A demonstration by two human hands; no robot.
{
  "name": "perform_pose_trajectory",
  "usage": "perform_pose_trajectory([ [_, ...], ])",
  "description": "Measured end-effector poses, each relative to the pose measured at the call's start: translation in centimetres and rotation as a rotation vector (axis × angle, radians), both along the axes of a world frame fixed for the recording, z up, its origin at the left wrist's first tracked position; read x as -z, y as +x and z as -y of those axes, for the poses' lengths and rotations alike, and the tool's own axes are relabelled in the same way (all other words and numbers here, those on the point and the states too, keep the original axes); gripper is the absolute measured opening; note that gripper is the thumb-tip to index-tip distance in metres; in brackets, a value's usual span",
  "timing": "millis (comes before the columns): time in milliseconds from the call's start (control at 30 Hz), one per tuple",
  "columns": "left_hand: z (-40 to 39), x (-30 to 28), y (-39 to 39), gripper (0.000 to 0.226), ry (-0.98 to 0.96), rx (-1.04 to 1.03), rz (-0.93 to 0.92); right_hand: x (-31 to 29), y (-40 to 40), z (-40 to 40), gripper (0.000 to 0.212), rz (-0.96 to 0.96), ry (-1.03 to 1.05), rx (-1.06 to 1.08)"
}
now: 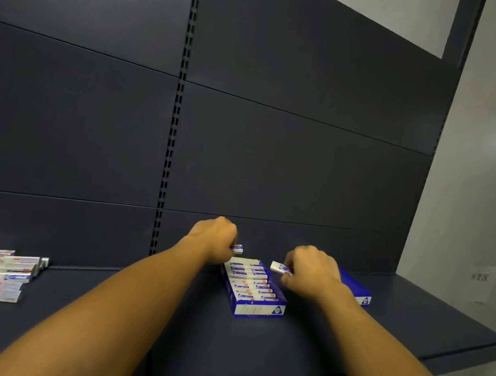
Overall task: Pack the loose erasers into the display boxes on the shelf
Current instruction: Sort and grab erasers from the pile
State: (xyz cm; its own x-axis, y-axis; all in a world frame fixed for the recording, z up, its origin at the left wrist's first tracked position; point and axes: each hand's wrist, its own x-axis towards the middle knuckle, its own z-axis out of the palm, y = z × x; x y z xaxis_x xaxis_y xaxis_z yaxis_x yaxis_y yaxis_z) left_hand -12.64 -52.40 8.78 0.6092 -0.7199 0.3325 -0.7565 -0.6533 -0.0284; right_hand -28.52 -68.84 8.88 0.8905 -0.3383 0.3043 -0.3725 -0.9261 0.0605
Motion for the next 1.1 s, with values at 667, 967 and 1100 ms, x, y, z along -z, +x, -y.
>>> perform_pose_trajectory([
  [667, 3.9, 5.6, 2.1, 0.024, -0.38, -0.15, -0.125, 6.0, 9.3, 7.7, 0.022, 0.259, 0.363, -0.379],
  [967, 5.2, 9.0, 1.4, 0.023, -0.485, -0.139, -0.177, 10.5, 11.3, 10.0, 0.019, 0.437, 0.586, -0.466],
  [1100, 5.5, 8.5, 1.1, 0.027, -0.436, -0.137, -0.108, 10.9, 11.7, 10.2, 0.022, 0.388, 0.532, -0.519],
])
